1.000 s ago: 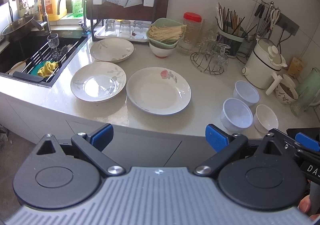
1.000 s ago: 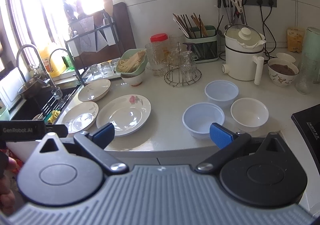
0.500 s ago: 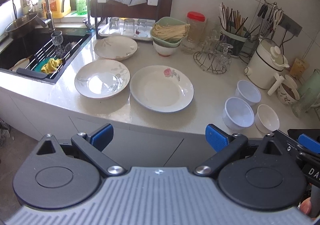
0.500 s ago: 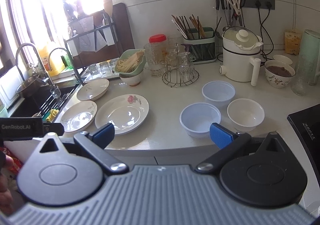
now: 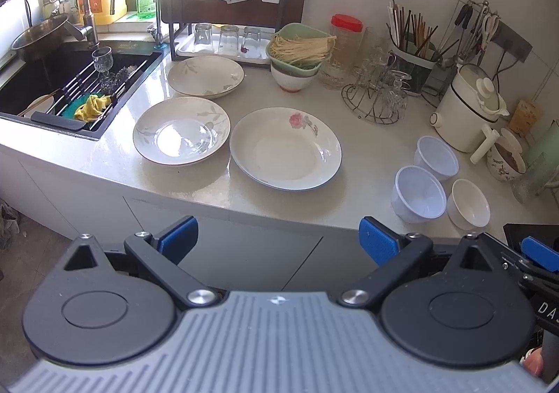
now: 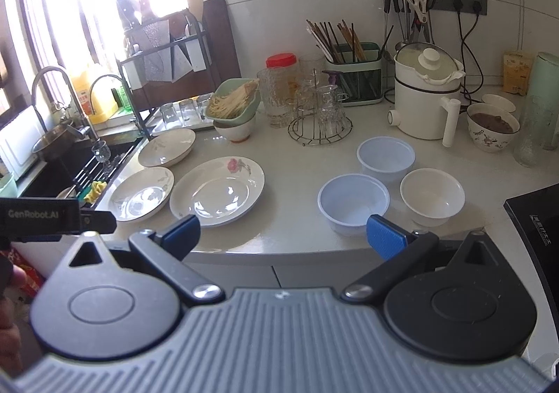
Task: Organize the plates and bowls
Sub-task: 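Move the left gripper toward the leaf-pattern plate on the counter, then lower the open left gripper onto the leaf-pattern plate's rim, then close the left gripper on the rim of the leaf-pattern plate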
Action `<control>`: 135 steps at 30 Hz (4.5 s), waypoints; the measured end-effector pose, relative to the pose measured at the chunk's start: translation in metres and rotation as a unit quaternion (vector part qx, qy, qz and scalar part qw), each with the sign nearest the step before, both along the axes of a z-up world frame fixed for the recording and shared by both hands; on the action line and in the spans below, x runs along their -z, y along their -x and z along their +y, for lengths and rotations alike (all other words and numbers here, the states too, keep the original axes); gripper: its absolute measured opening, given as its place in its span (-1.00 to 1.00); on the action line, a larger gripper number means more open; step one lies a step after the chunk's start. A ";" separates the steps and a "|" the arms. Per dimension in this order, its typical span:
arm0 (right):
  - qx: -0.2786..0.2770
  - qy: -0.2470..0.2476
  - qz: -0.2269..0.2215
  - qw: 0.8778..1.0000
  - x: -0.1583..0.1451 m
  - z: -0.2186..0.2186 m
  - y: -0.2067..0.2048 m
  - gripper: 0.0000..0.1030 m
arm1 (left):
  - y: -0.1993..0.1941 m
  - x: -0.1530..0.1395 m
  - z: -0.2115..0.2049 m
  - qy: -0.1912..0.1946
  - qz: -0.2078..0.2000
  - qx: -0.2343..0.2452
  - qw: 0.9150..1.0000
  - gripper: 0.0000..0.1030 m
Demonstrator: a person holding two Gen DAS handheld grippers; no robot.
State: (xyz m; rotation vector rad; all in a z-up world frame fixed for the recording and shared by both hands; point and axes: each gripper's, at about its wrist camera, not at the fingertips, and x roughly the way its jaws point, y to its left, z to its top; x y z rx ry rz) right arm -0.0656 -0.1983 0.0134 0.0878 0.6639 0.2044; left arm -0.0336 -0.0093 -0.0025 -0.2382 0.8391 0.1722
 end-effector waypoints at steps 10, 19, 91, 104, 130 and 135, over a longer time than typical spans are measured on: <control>-0.009 -0.001 0.005 1.000 -0.001 -0.001 -0.005 1.00 | -0.003 -0.001 0.004 0.010 0.004 -0.009 1.000 0.94; -0.015 -0.004 0.010 1.000 0.001 0.001 -0.006 1.00 | -0.005 0.002 0.003 0.010 0.007 -0.009 1.000 0.94; 0.015 -0.016 0.104 0.994 0.052 0.191 -0.138 0.58 | -0.210 0.090 0.248 0.019 0.065 0.137 0.988 0.94; 0.019 -0.052 0.138 0.989 0.089 0.264 -0.157 0.45 | -0.231 0.137 0.330 0.045 0.094 0.168 0.980 0.94; 0.082 -0.080 0.168 0.979 0.165 0.287 -0.194 -0.64 | -0.278 0.185 0.345 0.091 0.088 0.193 0.973 -0.06; 0.067 -0.090 0.176 0.978 0.172 0.288 -0.202 -0.75 | -0.283 0.195 0.350 0.108 0.107 0.174 0.973 -0.23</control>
